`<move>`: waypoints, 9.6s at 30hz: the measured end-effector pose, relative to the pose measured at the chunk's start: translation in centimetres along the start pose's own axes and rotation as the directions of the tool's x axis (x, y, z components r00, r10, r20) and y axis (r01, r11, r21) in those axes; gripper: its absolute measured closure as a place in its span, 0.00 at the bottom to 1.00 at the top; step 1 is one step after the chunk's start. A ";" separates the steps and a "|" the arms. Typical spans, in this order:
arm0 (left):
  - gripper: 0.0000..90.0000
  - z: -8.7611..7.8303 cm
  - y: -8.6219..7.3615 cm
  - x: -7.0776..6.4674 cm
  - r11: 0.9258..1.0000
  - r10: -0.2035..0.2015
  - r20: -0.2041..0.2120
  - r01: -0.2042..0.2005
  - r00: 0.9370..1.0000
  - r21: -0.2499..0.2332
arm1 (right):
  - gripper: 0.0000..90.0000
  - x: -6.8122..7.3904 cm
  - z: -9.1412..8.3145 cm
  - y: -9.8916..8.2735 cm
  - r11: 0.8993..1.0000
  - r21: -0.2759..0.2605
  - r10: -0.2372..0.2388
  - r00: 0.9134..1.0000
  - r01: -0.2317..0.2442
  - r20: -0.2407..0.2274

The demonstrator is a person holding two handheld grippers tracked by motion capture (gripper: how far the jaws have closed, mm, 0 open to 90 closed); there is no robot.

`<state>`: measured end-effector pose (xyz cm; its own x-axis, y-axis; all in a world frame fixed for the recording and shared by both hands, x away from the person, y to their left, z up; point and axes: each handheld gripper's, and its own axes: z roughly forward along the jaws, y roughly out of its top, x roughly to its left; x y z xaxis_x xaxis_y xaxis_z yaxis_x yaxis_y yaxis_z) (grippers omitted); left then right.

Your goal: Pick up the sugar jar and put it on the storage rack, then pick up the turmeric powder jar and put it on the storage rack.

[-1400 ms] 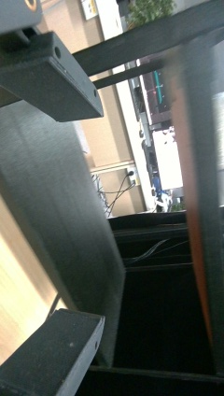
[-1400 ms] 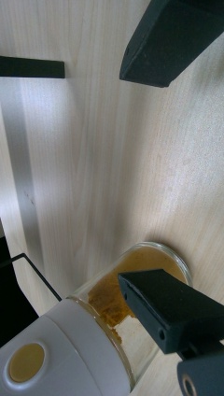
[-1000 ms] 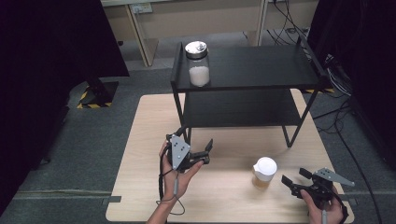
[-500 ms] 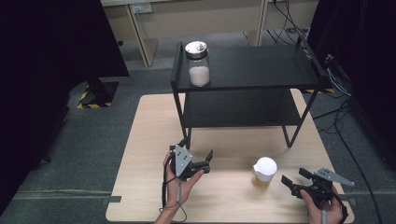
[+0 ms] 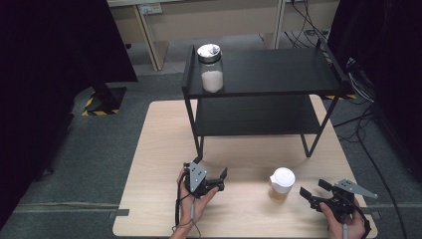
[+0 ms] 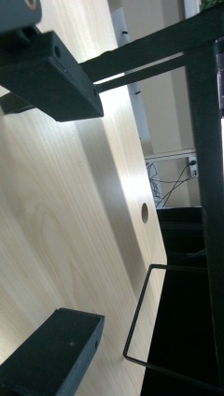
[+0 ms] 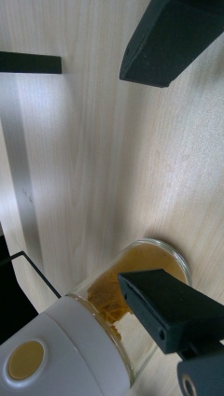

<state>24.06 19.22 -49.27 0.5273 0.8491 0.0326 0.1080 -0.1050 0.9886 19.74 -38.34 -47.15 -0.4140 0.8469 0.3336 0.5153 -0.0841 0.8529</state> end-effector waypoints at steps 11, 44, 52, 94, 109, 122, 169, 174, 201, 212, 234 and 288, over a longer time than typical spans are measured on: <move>0.03 0.5 -0.8 0.2 0.997 -0.067 0.026 0.066 0.997 0.039 | 0.05 0.1 0.0 -0.1 1.000 -0.002 0.000 1.000 0.000 0.000; 0.04 0.6 -1.1 0.6 0.992 -0.114 0.040 0.111 0.993 0.061 | 0.05 0.3 0.1 0.1 1.000 0.008 -0.021 1.000 0.021 0.002; 0.04 0.6 -1.1 0.6 0.992 -0.116 0.039 0.114 0.992 0.058 | 0.05 0.5 -0.1 -0.1 0.999 0.006 -0.034 0.999 0.034 0.000; 0.05 0.8 -1.1 0.5 0.992 -0.119 0.050 0.116 0.992 0.058 | 0.24 6.6 3.5 1.1 0.961 -0.040 -0.278 0.956 0.275 -0.091; 0.05 0.8 -1.2 0.6 0.991 -0.124 0.052 0.121 0.991 0.057 | 0.32 7.8 3.8 0.0 0.960 -0.070 -0.274 0.961 0.272 -0.031; 0.06 0.7 -1.2 0.6 0.991 -0.123 0.054 0.120 0.991 0.054 | 0.32 7.6 2.7 0.1 0.964 -0.113 -0.242 0.970 0.239 -0.014; 0.06 0.7 -1.2 0.3 0.992 -0.116 0.044 0.113 0.992 0.050 | 0.34 9.7 -1.3 11.8 0.890 -0.326 -0.288 0.948 0.318 0.138; 0.06 0.7 -1.2 0.3 0.992 -0.116 0.043 0.114 0.992 0.050 | 0.34 10.2 -1.5 13.2 0.885 -0.331 -0.296 0.944 0.328 0.145; 0.06 0.8 -1.2 0.1 0.993 -0.109 0.047 0.106 0.993 0.051 | 0.34 12.1 -2.4 18.4 0.862 -0.387 -0.284 0.944 0.329 0.169; 0.06 0.9 -1.2 0.1 0.993 -0.107 0.049 0.105 0.993 0.053 | 0.34 12.8 -2.7 20.5 0.857 -0.393 -0.289 0.942 0.334 0.170; 0.07 0.9 -1.2 0.1 0.993 -0.111 0.051 0.108 0.993 0.052 | 0.33 14.4 -2.6 24.0 0.848 -0.398 -0.306 0.937 0.349 0.171; 0.07 1.0 -1.2 0.0 0.994 -0.102 0.059 0.099 0.993 0.047 | 0.33 13.3 1.8 28.3 0.866 -0.366 -0.264 0.934 0.340 0.243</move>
<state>24.80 18.87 -50.63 0.5623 0.8234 -0.0770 0.1996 -0.0448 0.9789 30.19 -28.48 -19.32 -0.3404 0.9402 -0.0109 0.0312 0.0229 0.9993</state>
